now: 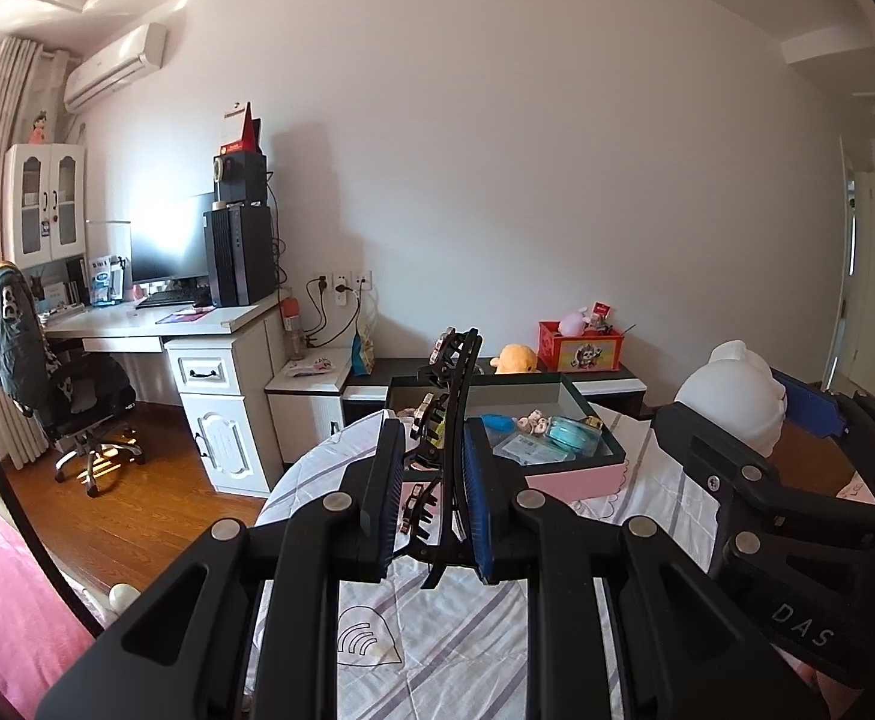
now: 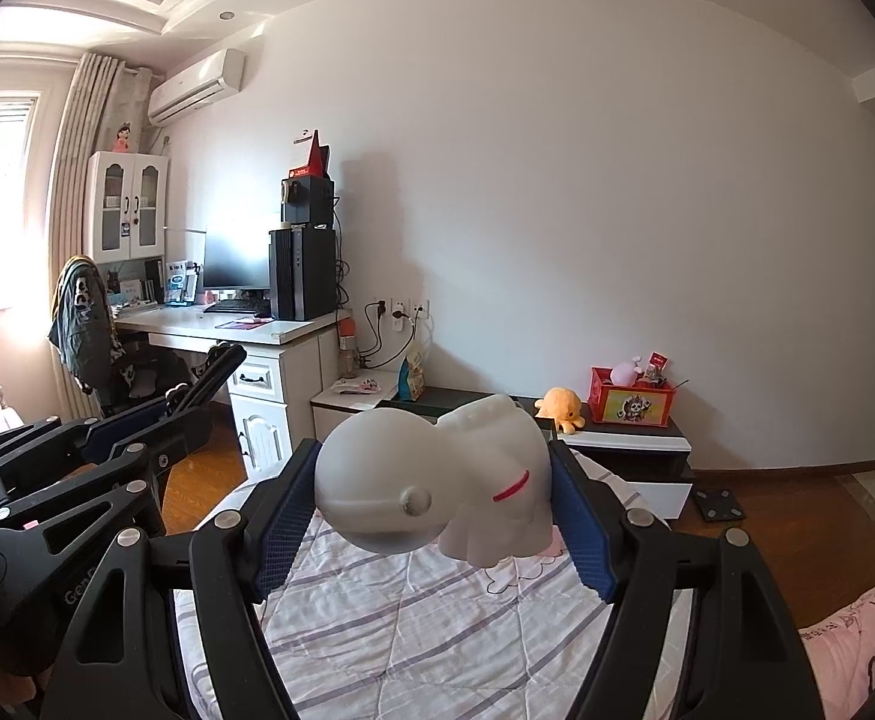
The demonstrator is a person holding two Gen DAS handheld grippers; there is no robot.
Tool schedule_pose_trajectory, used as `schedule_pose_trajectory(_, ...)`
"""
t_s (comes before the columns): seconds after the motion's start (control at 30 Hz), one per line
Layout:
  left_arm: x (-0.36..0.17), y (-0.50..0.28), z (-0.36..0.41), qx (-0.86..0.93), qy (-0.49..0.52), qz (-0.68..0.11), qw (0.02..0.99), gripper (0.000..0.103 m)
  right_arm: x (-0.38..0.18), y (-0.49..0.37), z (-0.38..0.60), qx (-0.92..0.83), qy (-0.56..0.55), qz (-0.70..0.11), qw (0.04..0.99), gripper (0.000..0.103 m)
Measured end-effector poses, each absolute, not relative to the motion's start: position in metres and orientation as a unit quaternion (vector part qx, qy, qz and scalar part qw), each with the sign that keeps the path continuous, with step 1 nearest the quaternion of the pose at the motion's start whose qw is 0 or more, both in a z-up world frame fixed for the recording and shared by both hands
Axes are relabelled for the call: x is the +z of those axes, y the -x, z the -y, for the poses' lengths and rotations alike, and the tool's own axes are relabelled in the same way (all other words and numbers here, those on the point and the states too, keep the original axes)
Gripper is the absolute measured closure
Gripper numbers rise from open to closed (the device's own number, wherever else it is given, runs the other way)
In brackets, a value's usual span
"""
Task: Organize rigid objects
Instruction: 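Lift the hair clip and bunny lamp over the pink box, then lower the hair clip and bunny lamp into the box and release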
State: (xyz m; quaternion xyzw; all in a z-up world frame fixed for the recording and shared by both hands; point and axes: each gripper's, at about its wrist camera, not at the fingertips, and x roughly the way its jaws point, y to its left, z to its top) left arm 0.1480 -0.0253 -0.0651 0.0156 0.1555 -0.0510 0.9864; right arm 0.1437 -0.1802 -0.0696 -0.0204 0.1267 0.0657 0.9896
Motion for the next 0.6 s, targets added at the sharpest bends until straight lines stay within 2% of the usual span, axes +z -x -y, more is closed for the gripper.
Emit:
schedule_pose_trajectory(0.3,-0.074,-0.213,0.036,-0.052,-0.042,-0.177,0.982,0.084,-0.077,-0.198,0.183,0.067,0.026,-0.15,0.986,0.028)
schedule_pose_trajectory(0.43,-0.077,-0.27,0.038,-0.049,-0.055,-0.193,0.978,0.084,-0.078,-0.244,0.191,0.06,0.032,-0.161,0.985,0.028)
schedule_pose_trajectory(0.6,-0.104,-0.361,0.047,-0.063,-0.059,-0.258,0.962,0.084,-0.093,-0.313,0.2,0.058,0.039,-0.196,0.978,0.028)
